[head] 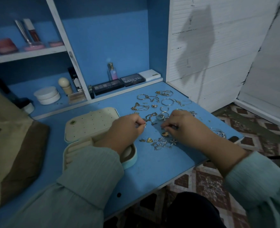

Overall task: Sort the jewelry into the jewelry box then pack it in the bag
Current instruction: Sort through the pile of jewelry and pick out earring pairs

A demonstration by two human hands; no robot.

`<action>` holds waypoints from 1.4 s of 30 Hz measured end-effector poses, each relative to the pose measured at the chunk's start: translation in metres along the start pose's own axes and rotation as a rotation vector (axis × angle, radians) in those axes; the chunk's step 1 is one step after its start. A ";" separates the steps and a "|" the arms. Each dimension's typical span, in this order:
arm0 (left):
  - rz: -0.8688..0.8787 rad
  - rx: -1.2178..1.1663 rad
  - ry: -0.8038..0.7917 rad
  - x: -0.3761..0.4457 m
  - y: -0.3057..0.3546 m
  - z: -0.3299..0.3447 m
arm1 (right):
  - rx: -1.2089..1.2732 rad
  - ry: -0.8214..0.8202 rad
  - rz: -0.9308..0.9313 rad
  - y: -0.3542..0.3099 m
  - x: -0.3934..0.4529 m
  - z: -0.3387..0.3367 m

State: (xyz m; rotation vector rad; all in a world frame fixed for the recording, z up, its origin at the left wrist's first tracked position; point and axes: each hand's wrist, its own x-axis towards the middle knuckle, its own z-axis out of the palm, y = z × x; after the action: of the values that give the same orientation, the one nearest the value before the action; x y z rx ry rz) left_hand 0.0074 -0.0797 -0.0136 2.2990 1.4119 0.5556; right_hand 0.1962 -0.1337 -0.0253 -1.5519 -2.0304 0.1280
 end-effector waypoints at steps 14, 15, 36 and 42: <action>0.073 -0.007 0.048 0.003 -0.006 0.003 | -0.308 -0.226 0.046 -0.022 0.025 0.006; 0.086 0.006 0.052 0.004 -0.007 0.003 | -0.321 -0.230 0.031 -0.022 0.026 0.006; -0.230 -0.118 0.245 -0.022 -0.073 -0.076 | 0.152 -0.226 -0.006 -0.097 0.105 0.020; -0.269 -0.272 0.494 -0.037 -0.104 -0.083 | 0.251 -0.265 0.017 -0.116 0.132 0.056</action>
State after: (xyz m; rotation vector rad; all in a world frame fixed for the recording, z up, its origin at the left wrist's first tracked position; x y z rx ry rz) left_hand -0.1294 -0.0596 -0.0016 1.7900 1.7005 1.2025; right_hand 0.0483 -0.0358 0.0259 -1.4551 -2.1031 0.5999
